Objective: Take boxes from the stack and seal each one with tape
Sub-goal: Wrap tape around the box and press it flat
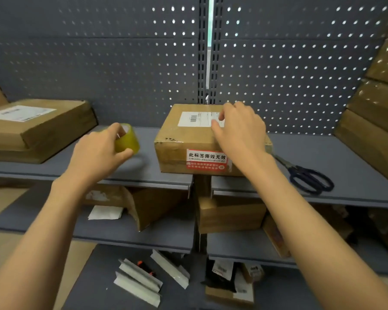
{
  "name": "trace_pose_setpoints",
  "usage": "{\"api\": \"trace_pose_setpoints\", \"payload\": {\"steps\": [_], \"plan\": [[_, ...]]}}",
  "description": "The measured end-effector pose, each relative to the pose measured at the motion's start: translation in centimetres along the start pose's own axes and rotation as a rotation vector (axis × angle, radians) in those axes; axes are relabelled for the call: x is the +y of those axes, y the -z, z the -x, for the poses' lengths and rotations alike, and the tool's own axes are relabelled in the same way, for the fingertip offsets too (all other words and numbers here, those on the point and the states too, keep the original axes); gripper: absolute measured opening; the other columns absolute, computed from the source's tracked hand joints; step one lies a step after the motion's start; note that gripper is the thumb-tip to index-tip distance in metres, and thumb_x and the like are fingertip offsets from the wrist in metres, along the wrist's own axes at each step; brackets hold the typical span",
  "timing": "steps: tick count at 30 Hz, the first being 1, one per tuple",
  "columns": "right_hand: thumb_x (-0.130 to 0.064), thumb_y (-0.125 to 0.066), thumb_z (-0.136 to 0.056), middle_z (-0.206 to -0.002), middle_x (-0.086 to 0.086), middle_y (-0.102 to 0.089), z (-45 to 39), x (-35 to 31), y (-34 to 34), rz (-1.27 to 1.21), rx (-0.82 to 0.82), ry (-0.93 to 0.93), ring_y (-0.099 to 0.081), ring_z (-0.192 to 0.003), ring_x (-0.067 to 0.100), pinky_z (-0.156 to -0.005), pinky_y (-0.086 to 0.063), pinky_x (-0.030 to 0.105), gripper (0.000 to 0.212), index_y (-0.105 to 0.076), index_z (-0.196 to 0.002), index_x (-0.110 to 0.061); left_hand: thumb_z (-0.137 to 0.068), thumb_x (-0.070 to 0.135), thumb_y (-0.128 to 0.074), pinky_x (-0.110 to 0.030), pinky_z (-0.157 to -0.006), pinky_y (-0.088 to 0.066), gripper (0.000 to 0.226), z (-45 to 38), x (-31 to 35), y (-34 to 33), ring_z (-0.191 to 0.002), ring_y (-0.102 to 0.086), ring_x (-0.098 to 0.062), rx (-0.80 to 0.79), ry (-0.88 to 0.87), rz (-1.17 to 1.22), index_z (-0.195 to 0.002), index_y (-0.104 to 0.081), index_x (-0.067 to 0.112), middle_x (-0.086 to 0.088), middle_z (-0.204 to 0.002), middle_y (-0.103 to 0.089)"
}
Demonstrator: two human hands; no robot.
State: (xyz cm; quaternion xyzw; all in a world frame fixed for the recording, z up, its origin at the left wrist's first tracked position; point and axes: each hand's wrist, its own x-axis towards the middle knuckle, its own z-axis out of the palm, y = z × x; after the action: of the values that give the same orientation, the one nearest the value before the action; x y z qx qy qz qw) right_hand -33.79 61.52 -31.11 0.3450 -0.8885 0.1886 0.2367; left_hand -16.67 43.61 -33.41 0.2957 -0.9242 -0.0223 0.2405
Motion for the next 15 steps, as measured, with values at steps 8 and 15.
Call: {"api": "trace_pose_setpoints", "payload": {"steps": [8, 15], "plan": [[-0.034, -0.047, -0.097, -0.119, 0.005, -0.057, -0.3, -4.3, -1.3, 0.077, 0.028, -0.084, -0.05, -0.113, 0.023, -0.086, -0.037, 0.032, 0.03, -0.057, -0.117, -0.014, -0.087, 0.027, -0.066, -0.038, -0.072, -0.036, 0.035, -3.4, -5.3, -3.3, -0.09, -0.059, -0.041, -0.08, -0.11, 0.041, -0.112, -0.051, 0.007, -0.022, -0.102, -0.064], [-0.035, -0.048, -0.097, -0.117, 0.004, -0.057, -0.6, -5.3, -1.6, 0.131, 0.035, -0.103, -0.051, -0.111, 0.022, -0.084, -0.038, 0.032, 0.03, -0.057, -0.116, -0.014, -0.088, 0.026, -0.064, -0.041, -0.08, -0.039, 0.035, -4.1, -6.5, -5.5, -0.097, -0.059, -0.043, -0.131, -0.14, -0.025, -0.115, -0.052, 0.007, -0.024, -0.107, -0.064]]}}
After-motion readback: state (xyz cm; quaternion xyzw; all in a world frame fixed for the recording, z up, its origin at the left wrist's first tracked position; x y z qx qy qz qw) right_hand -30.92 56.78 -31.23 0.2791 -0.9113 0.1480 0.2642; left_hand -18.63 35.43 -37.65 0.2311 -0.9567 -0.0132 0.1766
